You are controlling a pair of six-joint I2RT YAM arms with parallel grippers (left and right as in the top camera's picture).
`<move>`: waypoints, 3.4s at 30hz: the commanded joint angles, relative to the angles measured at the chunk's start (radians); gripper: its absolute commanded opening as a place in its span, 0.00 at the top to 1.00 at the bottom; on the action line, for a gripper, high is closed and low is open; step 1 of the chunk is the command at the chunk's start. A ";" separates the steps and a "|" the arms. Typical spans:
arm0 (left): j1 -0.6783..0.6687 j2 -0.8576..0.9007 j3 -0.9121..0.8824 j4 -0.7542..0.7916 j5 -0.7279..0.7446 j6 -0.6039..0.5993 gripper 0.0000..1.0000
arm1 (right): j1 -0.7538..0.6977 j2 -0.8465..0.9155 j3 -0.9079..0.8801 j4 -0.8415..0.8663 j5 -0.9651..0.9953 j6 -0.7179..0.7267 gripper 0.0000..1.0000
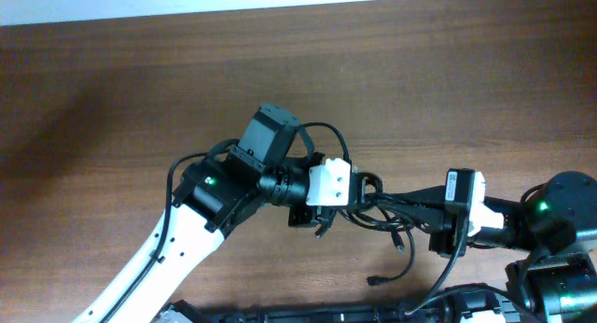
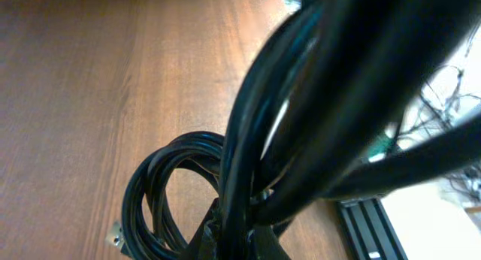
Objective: Untangle cables
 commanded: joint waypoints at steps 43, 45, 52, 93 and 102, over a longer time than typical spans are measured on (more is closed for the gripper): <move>0.116 -0.074 0.001 0.523 -0.295 -0.997 0.68 | 0.000 -0.012 0.017 0.011 -0.018 0.000 0.96; 0.116 -0.074 0.001 0.518 -0.295 -0.997 0.53 | 0.000 -0.012 0.017 0.010 -0.018 0.000 0.96; 0.116 -0.074 0.001 0.496 -0.296 -0.996 0.43 | 0.000 -0.012 0.017 0.010 -0.018 0.001 0.96; 0.113 -0.148 0.001 0.323 0.150 -0.341 0.01 | 0.000 -0.010 0.017 0.018 0.007 0.008 0.96; 0.059 -0.050 0.001 0.373 0.352 -0.340 0.30 | 0.000 -0.010 0.016 0.018 0.005 0.008 0.96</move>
